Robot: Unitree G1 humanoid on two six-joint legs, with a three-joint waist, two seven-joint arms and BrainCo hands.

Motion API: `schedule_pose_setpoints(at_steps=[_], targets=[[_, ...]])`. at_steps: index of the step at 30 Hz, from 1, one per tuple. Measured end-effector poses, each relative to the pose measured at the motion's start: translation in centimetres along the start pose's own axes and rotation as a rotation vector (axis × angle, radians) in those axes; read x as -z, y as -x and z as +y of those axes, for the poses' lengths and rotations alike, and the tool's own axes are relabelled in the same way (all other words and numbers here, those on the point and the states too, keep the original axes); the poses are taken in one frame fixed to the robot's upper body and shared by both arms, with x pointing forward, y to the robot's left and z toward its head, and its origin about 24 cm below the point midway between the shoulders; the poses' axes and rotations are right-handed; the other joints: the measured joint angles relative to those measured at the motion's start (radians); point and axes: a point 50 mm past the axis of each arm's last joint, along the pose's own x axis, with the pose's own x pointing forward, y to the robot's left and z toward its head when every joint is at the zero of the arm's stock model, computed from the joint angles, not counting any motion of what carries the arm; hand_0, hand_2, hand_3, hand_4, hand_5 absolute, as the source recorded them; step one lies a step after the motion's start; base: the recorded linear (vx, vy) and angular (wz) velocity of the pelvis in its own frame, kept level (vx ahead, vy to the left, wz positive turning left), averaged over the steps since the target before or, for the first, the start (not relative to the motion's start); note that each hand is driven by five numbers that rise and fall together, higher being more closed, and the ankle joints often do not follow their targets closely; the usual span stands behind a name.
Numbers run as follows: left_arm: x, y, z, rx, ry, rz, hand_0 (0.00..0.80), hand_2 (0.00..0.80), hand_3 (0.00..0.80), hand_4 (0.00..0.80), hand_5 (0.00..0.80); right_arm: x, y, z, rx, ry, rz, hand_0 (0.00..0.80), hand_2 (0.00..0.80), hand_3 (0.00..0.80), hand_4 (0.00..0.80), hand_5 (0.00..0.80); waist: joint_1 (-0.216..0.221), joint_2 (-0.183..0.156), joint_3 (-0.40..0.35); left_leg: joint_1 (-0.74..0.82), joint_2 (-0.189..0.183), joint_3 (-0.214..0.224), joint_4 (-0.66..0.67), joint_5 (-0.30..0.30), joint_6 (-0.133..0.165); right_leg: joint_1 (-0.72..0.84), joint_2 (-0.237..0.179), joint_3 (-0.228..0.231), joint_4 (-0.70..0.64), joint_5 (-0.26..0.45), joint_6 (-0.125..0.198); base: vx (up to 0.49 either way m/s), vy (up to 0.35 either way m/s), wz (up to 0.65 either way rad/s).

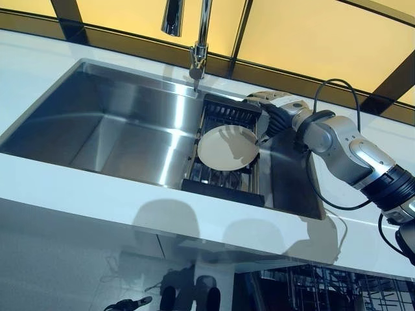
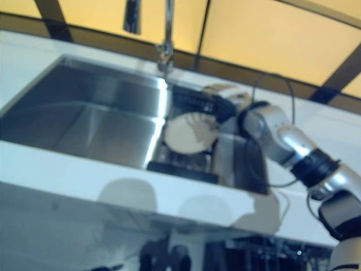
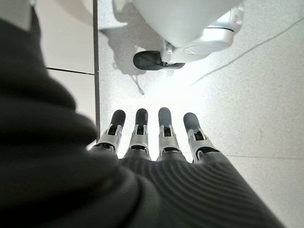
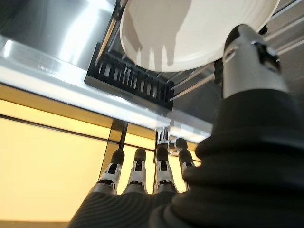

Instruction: Take plates into dishwasher

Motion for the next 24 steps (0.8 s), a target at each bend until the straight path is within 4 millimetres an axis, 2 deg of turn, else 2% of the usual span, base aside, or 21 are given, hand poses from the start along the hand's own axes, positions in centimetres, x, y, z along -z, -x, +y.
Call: schedule_pose_setpoints(at_steps=[6, 14, 24], targets=[[-0.7, 0.0, 0.5, -0.012, -0.002, -0.021, 0.0, 0.0, 0.0, 0.0, 0.0, -0.5, -0.3, 0.3, -0.02, -0.014, -0.011, 0.0, 0.0, 0.0, 0.0, 0.0, 0.0, -0.017, 0.016, -0.012, 0.0, -0.005, 0.004, 0.0, -0.001, -0.008, 0.0, 0.0, 0.0, 0.0, 0.0, -0.007, -0.004, 0.02], [-1.2, 0.0, 0.5, -0.013, -0.001, -0.044, 0.0, 0.0, 0.0, 0.0, 0.0, -1.0, -0.5, 1.2, -0.094, -0.012, -0.026, 0.0, 0.0, 0.0, 0.0, 0.0, 0.0, -0.019, 0.036, -0.014, 0.0, -0.012, 0.005, 0.0, -0.002, -0.008, 0.0, 0.0, 0.0, 0.0, 0.001, -0.004, -0.003, 0.02], [-1.4, 0.0, 0.6, -0.016, -0.001, -0.051, 0.0, 0.0, 0.0, 0.0, 0.0, -1.2, -0.5, 1.5, -0.133, -0.012, -0.036, 0.0, 0.0, 0.0, 0.0, 0.0, 0.0, -0.019, 0.037, -0.013, 0.0, -0.012, 0.005, 0.001, -0.003, -0.008, 0.0, 0.0, 0.0, 0.0, 0.001, 0.0, 0.0, 0.0]])
